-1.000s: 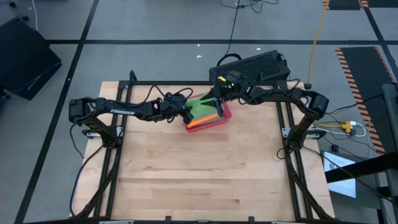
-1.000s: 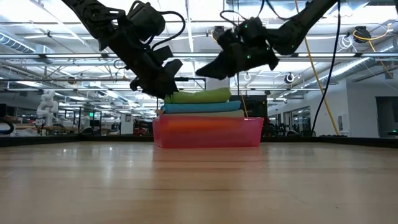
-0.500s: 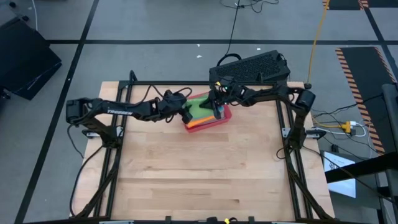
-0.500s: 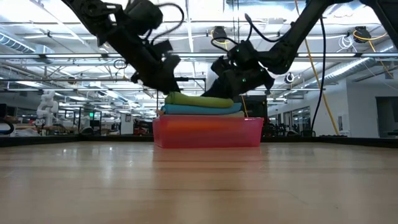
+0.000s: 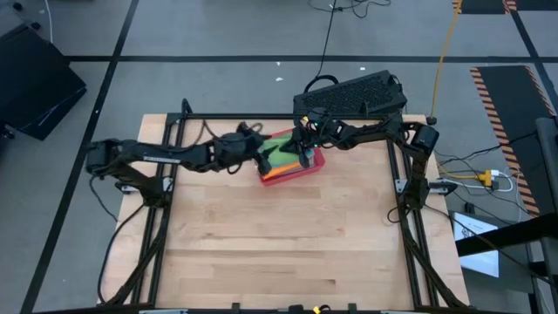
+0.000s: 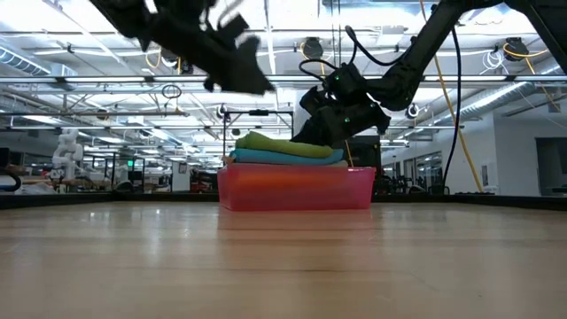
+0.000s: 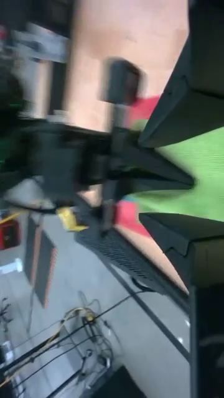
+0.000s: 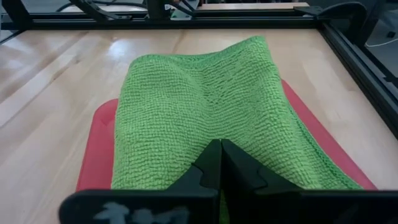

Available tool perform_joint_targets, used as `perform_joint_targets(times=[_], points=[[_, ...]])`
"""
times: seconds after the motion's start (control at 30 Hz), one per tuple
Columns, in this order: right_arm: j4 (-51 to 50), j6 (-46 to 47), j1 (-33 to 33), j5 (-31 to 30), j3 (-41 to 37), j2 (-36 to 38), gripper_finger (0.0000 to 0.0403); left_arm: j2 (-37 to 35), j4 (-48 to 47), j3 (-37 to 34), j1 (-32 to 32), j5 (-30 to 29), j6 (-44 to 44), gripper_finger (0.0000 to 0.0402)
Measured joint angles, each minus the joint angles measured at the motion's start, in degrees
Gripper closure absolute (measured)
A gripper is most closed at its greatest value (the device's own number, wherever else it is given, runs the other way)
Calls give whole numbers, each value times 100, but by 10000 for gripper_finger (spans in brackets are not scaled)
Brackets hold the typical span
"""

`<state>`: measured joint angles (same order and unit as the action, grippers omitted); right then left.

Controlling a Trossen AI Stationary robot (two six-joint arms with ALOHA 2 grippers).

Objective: Fold microfiber towels
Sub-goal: Put the folded green microfiber cloth into the red bin

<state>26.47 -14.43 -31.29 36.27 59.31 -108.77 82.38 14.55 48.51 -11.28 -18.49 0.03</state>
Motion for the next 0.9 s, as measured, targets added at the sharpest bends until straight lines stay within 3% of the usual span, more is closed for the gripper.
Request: perform_joint_targets(times=[0.2, 0.4, 0.57, 0.7, 0.9], points=[[25, 9, 0, 1, 0, -2, 403, 871, 416, -18, 6, -25, 273, 299], [17, 19, 0, 2, 0, 12, 403, 754, 519, -18, 11, 94, 547, 391], [39, 9, 0, 2, 0, 78, 403, 685, 638, -13, -25, 1023, 1269, 381], [24, -13, 0, 2, 0, 107, 403, 683, 527, -45, -124, 1108, 413, 373], [-10, -79, 0, 2, 0, 107, 403, 746, 826, -675, -254, 935, 3, 397]])
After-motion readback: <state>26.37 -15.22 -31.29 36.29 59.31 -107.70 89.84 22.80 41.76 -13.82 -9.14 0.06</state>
